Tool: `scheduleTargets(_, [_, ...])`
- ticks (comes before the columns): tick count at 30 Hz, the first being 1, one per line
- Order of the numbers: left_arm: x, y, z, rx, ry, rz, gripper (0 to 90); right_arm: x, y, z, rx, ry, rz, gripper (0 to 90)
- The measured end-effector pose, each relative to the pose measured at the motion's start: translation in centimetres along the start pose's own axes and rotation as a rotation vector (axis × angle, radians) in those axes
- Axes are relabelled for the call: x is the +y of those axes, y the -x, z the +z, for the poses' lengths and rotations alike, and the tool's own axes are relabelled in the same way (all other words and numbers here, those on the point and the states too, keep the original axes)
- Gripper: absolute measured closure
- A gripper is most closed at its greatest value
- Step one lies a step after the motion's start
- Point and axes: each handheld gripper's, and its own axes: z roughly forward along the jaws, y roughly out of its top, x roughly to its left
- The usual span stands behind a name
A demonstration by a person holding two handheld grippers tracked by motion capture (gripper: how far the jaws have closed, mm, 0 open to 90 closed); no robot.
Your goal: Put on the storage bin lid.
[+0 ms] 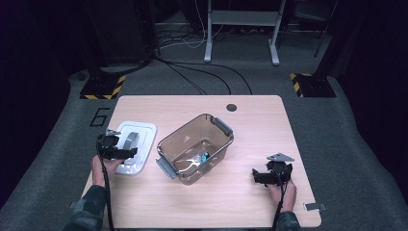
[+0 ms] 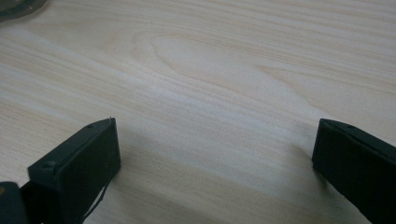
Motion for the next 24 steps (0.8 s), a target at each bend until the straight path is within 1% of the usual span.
scheduleTargets(3, [0.7, -0.1, 1.3, 0.024, -0.037, 0.010, 0.6, 0.0, 0.0, 0.0, -0.001, 0.000, 0.000, 0.4])
scheduleTargets(4, [0.8, -0.2, 1.6, 0.026, -0.042, 0.009, 4.4, 0.0, 0.0, 0.0, -0.001, 0.001, 0.000, 0.5])
scheduleTargets(5, [0.9, -0.3, 2.1, 0.034, -0.054, 0.012, 9.2, 0.0, 0.0, 0.0, -0.001, 0.000, 0.001, 0.5])
scheduleTargets(6, [1.1, -0.5, 2.5, 0.041, -0.059, 0.003, 20.6, 0.0, 0.0, 0.0, -0.001, 0.001, 0.000, 0.5])
scheduleTargets(7, [1.1, -0.5, 2.6, 0.050, -0.049, -0.004, 25.4, 0.0, 0.0, 0.0, -0.001, 0.001, 0.001, 0.6])
scheduleTargets(8, [1.1, -0.5, 2.6, 0.050, -0.049, -0.004, 33.8, 0.0, 0.0, 0.0, -0.001, 0.001, 0.001, 0.6])
scheduleTargets(9, [1.1, -0.5, 2.8, 0.051, -0.036, -0.003, 33.8, 0.0, 0.0, 0.0, -0.001, 0.001, 0.001, 0.6])
scheduleTargets(11, [1.1, -0.5, 3.0, 0.063, -0.035, 0.002, 41.2, 0.0, 0.0, 0.0, -0.001, 0.002, 0.000, 0.7])
scheduleTargets(12, [1.0, -0.6, 3.3, 0.075, -0.043, 0.010, 51.4, 0.0, 0.0, 0.0, -0.001, 0.002, 0.000, 0.7])
scheduleTargets(14, [1.0, -0.6, 3.4, 0.071, -0.043, 0.008, 59.6, 0.0, 0.0, 0.0, -0.001, 0.002, 0.000, 0.7])
scheduleTargets(15, [0.9, -0.5, 3.3, 0.067, -0.040, 0.005, 59.6, 0.0, 0.0, 0.0, -0.001, 0.002, 0.000, 0.7])
scheduleTargets(16, [0.9, -0.5, 3.3, 0.083, -0.035, 0.015, 66.7, 0.0, 0.0, 0.0, -0.001, 0.002, 0.001, 0.9])
scheduleTargets(18, [0.9, -0.5, 3.3, 0.069, -0.026, 0.010, 66.8, 0.0, 0.0, 0.0, -0.002, 0.002, 0.001, 0.9])
scheduleTargets(19, [0.9, -0.6, 3.0, 0.066, -0.031, 0.026, 67.0, 0.0, 0.0, 0.0, -0.002, 0.003, 0.001, 0.9])
scheduleTargets(20, [0.9, -0.6, 3.0, 0.061, -0.010, 0.015, 67.1, 0.0, 0.0, 0.0, -0.002, 0.003, 0.001, 0.9])
scheduleTargets(21, [0.9, -0.6, 3.0, 0.061, -0.010, 0.015, 67.1, 0.0, 0.0, 0.0, -0.002, 0.003, 0.001, 0.9])
scheduleTargets(22, [0.9, -0.6, 2.7, 0.058, -0.013, 0.021, 67.2, 0.0, 0.0, 0.0, -0.002, 0.003, 0.001, 0.9])
scheduleTargets(24, [1.1, -0.8, 1.9, 0.042, 0.007, 0.019, 67.2, 0.0, 0.0, 0.0, -0.002, 0.003, 0.001, 0.9])
